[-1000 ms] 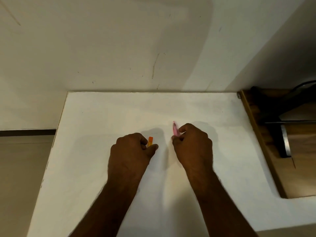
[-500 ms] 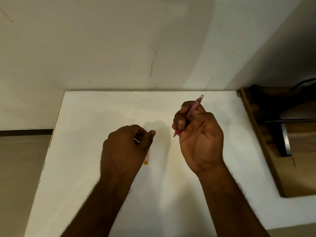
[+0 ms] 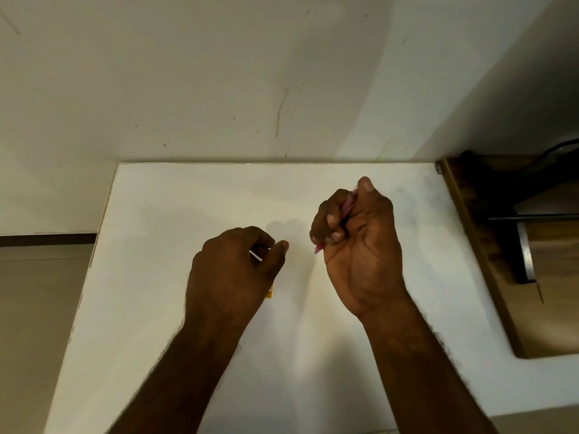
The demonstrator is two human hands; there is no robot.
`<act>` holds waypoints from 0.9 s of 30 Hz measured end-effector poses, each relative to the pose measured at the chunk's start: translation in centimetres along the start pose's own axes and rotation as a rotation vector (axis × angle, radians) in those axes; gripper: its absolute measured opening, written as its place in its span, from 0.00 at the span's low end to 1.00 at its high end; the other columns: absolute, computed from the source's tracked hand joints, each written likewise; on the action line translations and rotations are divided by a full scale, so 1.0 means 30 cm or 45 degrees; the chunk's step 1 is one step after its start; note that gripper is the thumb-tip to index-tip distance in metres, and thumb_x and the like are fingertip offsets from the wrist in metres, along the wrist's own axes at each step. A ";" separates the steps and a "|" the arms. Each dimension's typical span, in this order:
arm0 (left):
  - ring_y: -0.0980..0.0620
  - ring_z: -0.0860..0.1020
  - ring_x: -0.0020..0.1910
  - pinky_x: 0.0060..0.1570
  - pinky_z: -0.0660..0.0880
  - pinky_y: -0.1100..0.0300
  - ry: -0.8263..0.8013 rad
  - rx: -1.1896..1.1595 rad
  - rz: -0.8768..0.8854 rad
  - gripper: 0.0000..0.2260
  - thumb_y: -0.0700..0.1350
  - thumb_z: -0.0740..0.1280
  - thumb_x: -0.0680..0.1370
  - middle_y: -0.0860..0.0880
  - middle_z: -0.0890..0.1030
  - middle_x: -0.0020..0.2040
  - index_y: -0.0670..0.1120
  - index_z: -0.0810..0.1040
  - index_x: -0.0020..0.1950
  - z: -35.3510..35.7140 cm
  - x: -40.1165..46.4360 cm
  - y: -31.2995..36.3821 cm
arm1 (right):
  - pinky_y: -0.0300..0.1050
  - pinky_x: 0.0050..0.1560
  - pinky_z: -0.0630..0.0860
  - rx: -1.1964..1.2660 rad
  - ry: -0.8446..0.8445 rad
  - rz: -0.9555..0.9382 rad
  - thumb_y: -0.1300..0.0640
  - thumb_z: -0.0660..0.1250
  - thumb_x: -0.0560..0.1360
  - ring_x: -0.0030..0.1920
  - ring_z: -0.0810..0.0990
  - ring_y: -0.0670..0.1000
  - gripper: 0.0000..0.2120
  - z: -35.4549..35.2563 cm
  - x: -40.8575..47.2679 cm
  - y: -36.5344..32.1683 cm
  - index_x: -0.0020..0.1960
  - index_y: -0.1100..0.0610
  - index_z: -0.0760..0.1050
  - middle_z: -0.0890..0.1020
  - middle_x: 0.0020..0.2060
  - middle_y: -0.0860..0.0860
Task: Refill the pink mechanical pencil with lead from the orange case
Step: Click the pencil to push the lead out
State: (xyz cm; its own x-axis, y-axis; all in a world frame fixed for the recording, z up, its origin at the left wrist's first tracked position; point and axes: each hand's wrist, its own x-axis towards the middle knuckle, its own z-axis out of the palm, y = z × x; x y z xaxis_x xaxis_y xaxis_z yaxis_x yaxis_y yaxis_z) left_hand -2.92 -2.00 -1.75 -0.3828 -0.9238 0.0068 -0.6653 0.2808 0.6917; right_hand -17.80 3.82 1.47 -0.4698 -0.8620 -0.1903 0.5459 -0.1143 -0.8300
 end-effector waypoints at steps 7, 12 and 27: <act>0.66 0.79 0.37 0.35 0.73 0.63 -0.024 -0.027 -0.029 0.11 0.62 0.68 0.74 0.61 0.81 0.32 0.56 0.81 0.39 0.000 0.000 0.000 | 0.47 0.35 0.62 -0.046 -0.006 0.001 0.44 0.57 0.77 0.28 0.63 0.49 0.20 -0.008 -0.002 0.005 0.36 0.59 0.65 0.71 0.25 0.48; 0.69 0.78 0.40 0.34 0.74 0.63 -0.033 -0.040 -0.032 0.11 0.62 0.68 0.74 0.61 0.81 0.31 0.56 0.81 0.39 0.003 -0.002 -0.001 | 0.49 0.36 0.61 -0.105 -0.008 0.021 0.43 0.57 0.78 0.29 0.63 0.49 0.22 -0.009 0.001 0.011 0.34 0.58 0.70 0.69 0.24 0.48; 0.69 0.78 0.39 0.33 0.70 0.66 -0.048 -0.045 -0.035 0.10 0.60 0.69 0.74 0.63 0.81 0.33 0.56 0.81 0.39 -0.001 0.000 -0.003 | 0.48 0.35 0.62 0.305 0.045 0.076 0.37 0.56 0.78 0.30 0.56 0.50 0.25 -0.034 0.004 0.002 0.33 0.56 0.66 0.63 0.26 0.49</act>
State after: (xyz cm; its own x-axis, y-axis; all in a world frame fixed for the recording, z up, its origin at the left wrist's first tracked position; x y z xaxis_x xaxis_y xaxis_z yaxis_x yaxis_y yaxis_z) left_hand -2.84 -2.05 -1.80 -0.3892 -0.9203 -0.0395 -0.6530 0.2454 0.7165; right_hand -18.53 4.20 0.86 -0.4534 -0.8533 -0.2575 0.7204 -0.1807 -0.6696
